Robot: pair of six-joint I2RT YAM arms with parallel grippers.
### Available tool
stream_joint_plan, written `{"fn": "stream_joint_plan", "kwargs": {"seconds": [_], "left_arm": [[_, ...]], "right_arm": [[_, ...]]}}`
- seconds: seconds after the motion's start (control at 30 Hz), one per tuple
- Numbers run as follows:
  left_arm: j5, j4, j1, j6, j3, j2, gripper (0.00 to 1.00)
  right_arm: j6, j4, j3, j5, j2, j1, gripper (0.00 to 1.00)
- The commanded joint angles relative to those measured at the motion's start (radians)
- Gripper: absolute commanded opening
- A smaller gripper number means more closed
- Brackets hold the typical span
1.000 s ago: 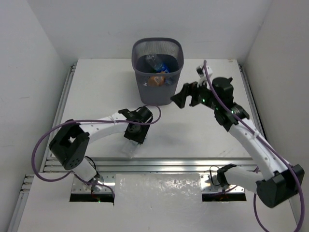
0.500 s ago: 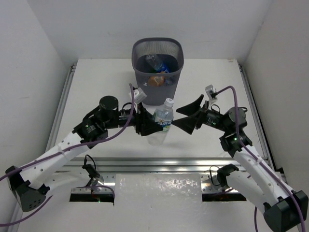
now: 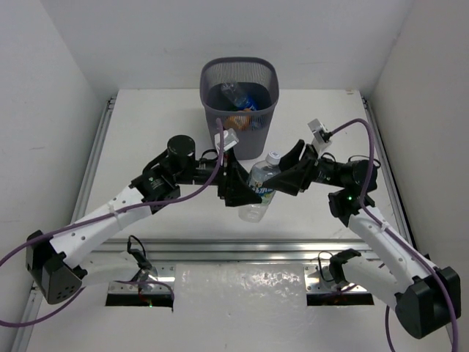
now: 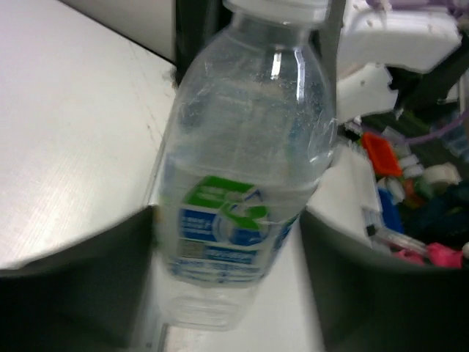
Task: Put the plastic bottles in the bin
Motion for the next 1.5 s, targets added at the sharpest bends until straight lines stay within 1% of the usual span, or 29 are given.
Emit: {"fn": "stream_joint_plan", "kwargs": {"seconds": [0.0, 0.03, 0.07, 0.1, 0.13, 0.17, 0.2, 0.23, 0.27, 0.3, 0.33, 0.4, 0.53, 0.6, 0.63, 0.67, 0.73, 0.8, 0.97, 1.03, 1.07, 1.13, 1.17, 1.23, 1.27, 1.3, 1.37, 1.4, 1.47], "left_arm": [[-0.180, -0.092, -0.005, 0.033, 0.095, -0.014, 0.96], [-0.246, -0.130, -0.005, 0.039, 0.119, -0.026, 1.00], [-0.429, -0.219, -0.005, 0.041, 0.132, -0.058, 1.00], [-0.522, -0.268, -0.005, 0.047, 0.146, -0.075, 1.00], [-0.717, -0.320, -0.005, 0.041, 0.176, -0.091, 1.00], [-0.813, -0.424, -0.005, 0.027, 0.187, -0.130, 1.00], [-0.913, -0.477, -0.005, 0.015, 0.195, -0.153, 1.00], [-1.110, -0.564, -0.005, -0.001, 0.196, -0.208, 1.00], [-1.200, -0.595, -0.005, -0.031, 0.187, -0.236, 1.00], [-1.342, -0.617, -0.005, -0.033, 0.145, -0.299, 1.00], [-1.398, -0.621, -0.005, -0.025, 0.115, -0.330, 1.00], [-1.475, -0.626, -0.004, -0.015, 0.045, -0.371, 1.00], [-1.495, -0.608, -0.004, -0.002, -0.049, -0.401, 1.00], [-1.489, -0.602, -0.002, -0.005, -0.064, -0.385, 1.00], [-1.485, -0.603, -0.002, -0.002, -0.066, -0.379, 1.00], [-1.483, -0.605, -0.002, -0.004, -0.063, -0.373, 1.00], [-1.495, -0.606, 0.001, -0.005, -0.066, -0.367, 1.00], [-1.509, -0.606, 0.004, -0.004, -0.058, -0.361, 1.00], [-1.517, -0.605, 0.060, -0.007, 0.034, -0.313, 1.00], [-1.462, -0.591, 0.149, 0.005, 0.064, -0.270, 1.00], [-1.408, -0.586, 0.223, 0.008, 0.092, -0.257, 1.00], [-1.371, -0.571, 0.301, 0.018, 0.126, -0.215, 1.00], [-1.365, -0.568, 0.321, 0.019, 0.138, -0.189, 1.00], [-1.351, -0.569, 0.382, 0.019, 0.163, -0.166, 1.00], [-1.353, -0.569, 0.400, 0.018, 0.164, -0.166, 1.00], [-1.368, -0.569, 0.425, 0.013, 0.158, -0.172, 1.00], [-1.400, -0.562, 0.440, 0.005, 0.137, -0.189, 1.00], [-1.426, -0.559, 0.447, 0.001, 0.112, -0.209, 1.00], [-1.438, -0.562, 0.450, -0.007, 0.092, -0.227, 1.00]], "right_arm": [[-0.099, -0.089, 0.100, 0.006, -0.027, 0.011, 0.00], [-0.239, -0.183, 0.125, 0.093, -0.046, 0.011, 0.00], [-0.307, -0.357, 0.152, 0.135, -0.047, 0.011, 0.00], [-0.370, -0.451, 0.228, 0.185, -0.044, 0.011, 0.00], [-0.491, -0.539, 0.276, 0.254, -0.038, 0.011, 0.00], [-0.535, -0.673, 0.322, 0.393, -0.011, 0.011, 0.00], [-0.609, -0.740, 0.429, 0.478, 0.009, 0.011, 0.00], [-0.636, -0.820, 0.483, 0.599, 0.063, 0.011, 0.00], [-0.671, -0.848, 0.586, 0.652, 0.092, 0.011, 0.00], [-0.706, -0.888, 0.635, 0.690, 0.159, 0.011, 0.00], [-0.725, -0.900, 0.734, 0.747, 0.195, 0.008, 0.00], [-0.766, -0.919, 0.830, 0.798, 0.273, 0.008, 0.00], [-0.842, -1.000, 1.126, 0.855, 0.504, 0.001, 0.01], [-0.862, -1.058, 1.250, 0.832, 0.672, 0.000, 0.11], [-0.871, -1.139, 1.388, 0.825, 0.731, -0.002, 0.16], [-0.882, -1.181, 1.456, 0.807, 0.837, -0.002, 0.21], [-0.880, -1.277, 1.597, 0.810, 0.911, -0.002, 0.64], [-0.872, -1.296, 1.630, 0.810, 0.948, -0.002, 0.98], [-0.871, -1.310, 1.636, 0.851, 0.887, -0.002, 0.99], [-0.871, -1.373, 1.622, 0.920, 0.826, -0.002, 0.99], [-0.868, -1.402, 1.599, 0.949, 0.794, -0.002, 0.99], [-0.860, -1.471, 1.430, 1.026, 0.645, -0.003, 0.99], [-0.859, -1.474, 1.234, 1.067, 0.503, -0.002, 0.99], [-0.859, -1.431, 1.022, 1.104, 0.348, -0.002, 0.99], [-0.860, -1.413, 0.817, 1.136, 0.268, -0.002, 0.99], [-0.848, -1.399, 0.723, 1.188, 0.111, -0.002, 0.99], [-0.833, -1.388, 0.505, 1.212, -0.037, -0.002, 0.99], [-0.811, -1.396, 0.446, 1.223, -0.167, -0.002, 0.99], [-0.765, -1.462, 0.345, 1.235, -0.265, -0.002, 0.99]]}}
